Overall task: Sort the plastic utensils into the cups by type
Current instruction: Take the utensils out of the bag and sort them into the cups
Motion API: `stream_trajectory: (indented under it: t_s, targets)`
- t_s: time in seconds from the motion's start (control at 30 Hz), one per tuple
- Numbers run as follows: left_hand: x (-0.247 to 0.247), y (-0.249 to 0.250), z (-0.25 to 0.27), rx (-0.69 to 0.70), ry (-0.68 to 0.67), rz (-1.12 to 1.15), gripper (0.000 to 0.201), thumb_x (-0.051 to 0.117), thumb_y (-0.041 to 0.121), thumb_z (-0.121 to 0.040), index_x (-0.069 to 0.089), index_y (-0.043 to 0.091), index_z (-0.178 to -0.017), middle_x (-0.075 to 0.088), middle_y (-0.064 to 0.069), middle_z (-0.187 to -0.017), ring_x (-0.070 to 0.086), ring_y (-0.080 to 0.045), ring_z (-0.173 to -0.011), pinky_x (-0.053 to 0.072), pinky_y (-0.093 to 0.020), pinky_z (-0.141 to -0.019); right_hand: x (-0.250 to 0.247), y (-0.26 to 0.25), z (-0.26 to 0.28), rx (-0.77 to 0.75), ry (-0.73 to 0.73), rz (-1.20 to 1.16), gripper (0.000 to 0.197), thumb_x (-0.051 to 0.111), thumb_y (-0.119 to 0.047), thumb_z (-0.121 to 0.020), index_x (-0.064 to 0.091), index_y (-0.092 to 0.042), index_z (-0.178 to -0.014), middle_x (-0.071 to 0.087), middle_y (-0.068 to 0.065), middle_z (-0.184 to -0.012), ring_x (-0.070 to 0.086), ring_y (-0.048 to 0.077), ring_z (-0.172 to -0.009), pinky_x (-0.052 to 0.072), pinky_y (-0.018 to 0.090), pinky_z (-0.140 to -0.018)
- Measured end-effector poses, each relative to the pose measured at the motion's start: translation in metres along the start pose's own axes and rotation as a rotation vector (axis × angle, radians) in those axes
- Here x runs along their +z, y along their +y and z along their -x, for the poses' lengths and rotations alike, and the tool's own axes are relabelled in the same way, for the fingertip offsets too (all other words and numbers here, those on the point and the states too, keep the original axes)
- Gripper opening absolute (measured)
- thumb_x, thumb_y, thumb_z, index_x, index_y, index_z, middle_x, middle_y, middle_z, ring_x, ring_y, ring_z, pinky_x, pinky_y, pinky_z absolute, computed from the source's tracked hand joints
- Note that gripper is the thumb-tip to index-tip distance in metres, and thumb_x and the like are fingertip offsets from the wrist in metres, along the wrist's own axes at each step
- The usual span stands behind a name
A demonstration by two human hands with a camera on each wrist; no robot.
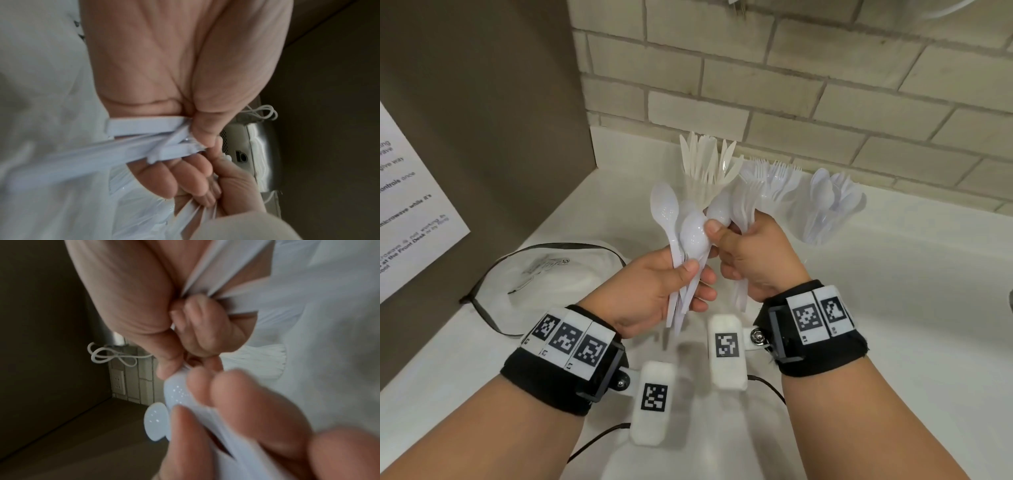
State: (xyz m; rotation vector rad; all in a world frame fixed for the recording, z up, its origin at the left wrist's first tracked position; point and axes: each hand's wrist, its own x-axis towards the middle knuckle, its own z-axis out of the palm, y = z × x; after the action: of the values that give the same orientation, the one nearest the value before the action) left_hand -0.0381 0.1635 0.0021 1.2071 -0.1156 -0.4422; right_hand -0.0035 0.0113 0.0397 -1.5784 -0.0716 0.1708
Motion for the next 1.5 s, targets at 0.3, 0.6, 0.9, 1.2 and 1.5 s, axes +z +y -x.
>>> stream_trajectory:
  t_s: [0.3,0.6,0.9,1.2,1.5]
  targets:
    - [-0.005,0.001,0.003,-0.082,-0.094,0.178,0.036,0.052,0.018,-0.088,0.06,0.002,-0.119,0.071,-0.012,-0.101,0.071,-0.029,-0.085,0.059,-0.04,-0.074,-0.007,0.003,0.001,-0.006,-0.099,-0.146,0.008,0.051,-0.001,-0.096,0.057,0.002,-0.099,0.056,-0.007,-0.046,0.044,0.001,-0.032,0.027,0.014,-0.033]
    - [-0.012,-0.004,-0.008,-0.028,0.138,0.137,0.022,0.051,0.022,-0.088,0.06,0.006,-0.099,0.052,-0.005,-0.07,0.053,-0.017,-0.057,0.05,-0.03,-0.062,-0.035,-0.013,-0.05,0.001,0.318,0.011,0.015,0.05,-0.024,-0.095,0.057,-0.013,-0.087,0.058,0.003,-0.072,0.045,0.014,-0.05,0.037,0.028,-0.049]
    - [-0.006,0.0,-0.016,-0.01,0.208,0.031,0.021,0.043,0.017,-0.098,0.058,0.002,-0.097,0.052,-0.007,-0.071,0.059,-0.026,-0.068,0.053,-0.029,-0.062,-0.097,-0.035,-0.154,-0.353,0.573,0.127,0.018,0.049,-0.021,-0.099,0.064,-0.018,-0.091,0.052,-0.001,-0.067,0.052,0.013,-0.06,0.053,0.029,-0.064]
    - [0.001,0.003,-0.028,-0.055,0.227,-0.058,0.021,0.041,0.017,-0.099,0.057,0.003,-0.099,0.054,-0.004,-0.068,0.061,-0.023,-0.065,0.055,-0.031,-0.067,-0.105,0.015,-0.165,-0.291,0.582,0.265,0.06,0.068,-0.011,-0.086,0.04,-0.022,-0.139,0.055,0.0,-0.122,0.054,0.01,-0.11,0.043,0.018,-0.089]
    - [0.014,0.0,-0.039,-0.099,0.185,-0.092,0.02,0.042,0.018,-0.099,0.058,0.006,-0.097,0.055,-0.004,-0.07,0.064,-0.022,-0.067,0.053,-0.036,-0.074,-0.097,0.012,-0.149,-0.294,0.491,0.762,0.038,0.043,-0.016,-0.1,0.05,-0.013,-0.137,0.035,0.003,-0.15,0.038,0.016,-0.135,0.028,0.017,-0.107]
